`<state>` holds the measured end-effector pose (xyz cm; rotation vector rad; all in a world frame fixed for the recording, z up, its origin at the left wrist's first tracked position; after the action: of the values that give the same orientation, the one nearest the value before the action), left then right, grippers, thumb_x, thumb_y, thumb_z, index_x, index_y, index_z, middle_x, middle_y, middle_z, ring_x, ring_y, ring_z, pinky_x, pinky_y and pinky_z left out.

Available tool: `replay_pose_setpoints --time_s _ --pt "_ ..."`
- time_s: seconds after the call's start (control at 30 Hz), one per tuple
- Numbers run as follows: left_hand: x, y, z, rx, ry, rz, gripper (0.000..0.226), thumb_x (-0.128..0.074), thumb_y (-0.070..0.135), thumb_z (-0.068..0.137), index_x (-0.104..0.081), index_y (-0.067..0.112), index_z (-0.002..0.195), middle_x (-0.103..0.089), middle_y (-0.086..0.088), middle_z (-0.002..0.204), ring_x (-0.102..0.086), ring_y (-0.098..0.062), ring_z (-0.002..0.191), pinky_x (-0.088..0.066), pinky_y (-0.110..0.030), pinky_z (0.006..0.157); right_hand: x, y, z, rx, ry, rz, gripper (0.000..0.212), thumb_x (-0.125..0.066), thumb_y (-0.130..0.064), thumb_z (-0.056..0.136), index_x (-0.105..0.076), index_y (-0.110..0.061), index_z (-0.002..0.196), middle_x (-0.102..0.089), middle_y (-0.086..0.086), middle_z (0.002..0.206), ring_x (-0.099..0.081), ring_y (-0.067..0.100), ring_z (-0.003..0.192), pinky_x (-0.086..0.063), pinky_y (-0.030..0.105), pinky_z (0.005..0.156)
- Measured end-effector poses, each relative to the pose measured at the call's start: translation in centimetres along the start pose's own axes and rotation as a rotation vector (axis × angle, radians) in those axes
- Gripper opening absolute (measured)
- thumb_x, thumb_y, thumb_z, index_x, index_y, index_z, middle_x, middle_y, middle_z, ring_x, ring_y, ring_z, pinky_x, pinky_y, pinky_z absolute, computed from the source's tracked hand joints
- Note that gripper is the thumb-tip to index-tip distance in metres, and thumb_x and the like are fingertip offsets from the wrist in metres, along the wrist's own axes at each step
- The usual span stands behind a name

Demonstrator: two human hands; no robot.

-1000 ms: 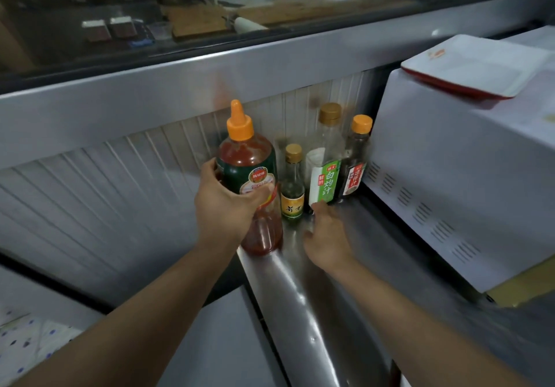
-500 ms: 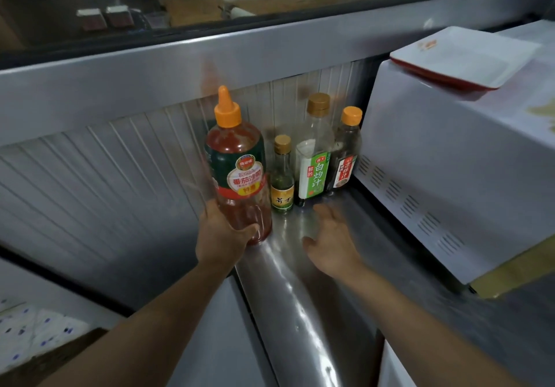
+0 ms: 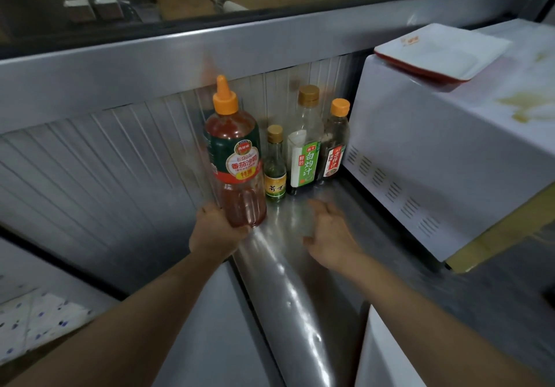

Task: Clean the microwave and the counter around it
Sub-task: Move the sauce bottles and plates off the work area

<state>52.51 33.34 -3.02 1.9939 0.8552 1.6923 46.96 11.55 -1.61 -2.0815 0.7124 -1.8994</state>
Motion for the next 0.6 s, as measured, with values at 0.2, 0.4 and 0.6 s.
replay_pose_setpoints --time_s 0.2,0.4,0.6 --pt "-2.1 2.4 -5.5 -0.118 -0.244 0.39 0.082 -0.073 0.035 0.076 -0.026 0.017 0.141 -0.044 -0.012 0.133 -0.05 -0.03 0.118 -0.045 -0.047 0.098 2.3 -0.9 -3.9 0.027 -0.026 -0.1 0.072 -0.066 -0.02 0.082 -0.027 -0.016 0.143 -0.035 0.009 0.139 -0.032 0.029 0.131 -0.033 0.036 0.108" --pt "-2.7 6.7 -10.2 -0.291 -0.28 0.518 0.073 -0.069 0.032 0.079 -0.028 0.02 0.138 -0.041 -0.007 0.137 -0.044 -0.027 0.124 -0.043 -0.043 0.097 5.1 0.0 -9.2 0.017 -0.017 -0.231 0.072 -0.065 -0.025 0.082 -0.026 -0.017 0.143 -0.034 0.007 0.143 -0.029 0.027 0.132 -0.031 0.035 0.107" --pt "-4.7 9.5 -15.3 -0.392 -0.333 0.566 0.067 -0.067 0.036 0.081 -0.031 0.018 0.134 -0.044 -0.008 0.13 -0.045 -0.028 0.121 -0.042 -0.041 0.093 7.3 2.6 -14.1 -0.009 -0.034 -0.288 0.072 -0.063 -0.026 0.084 -0.024 -0.018 0.144 -0.032 0.005 0.144 -0.026 0.027 0.133 -0.028 0.035 0.107"
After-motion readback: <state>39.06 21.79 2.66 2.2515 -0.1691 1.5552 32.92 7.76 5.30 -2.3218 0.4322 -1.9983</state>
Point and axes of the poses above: each hand's wrist, its own z-axis towards the middle knuckle, its own x-axis out of the back of the hand, y = z × x, the point moved 10 cm from there along z, towards the middle knuckle
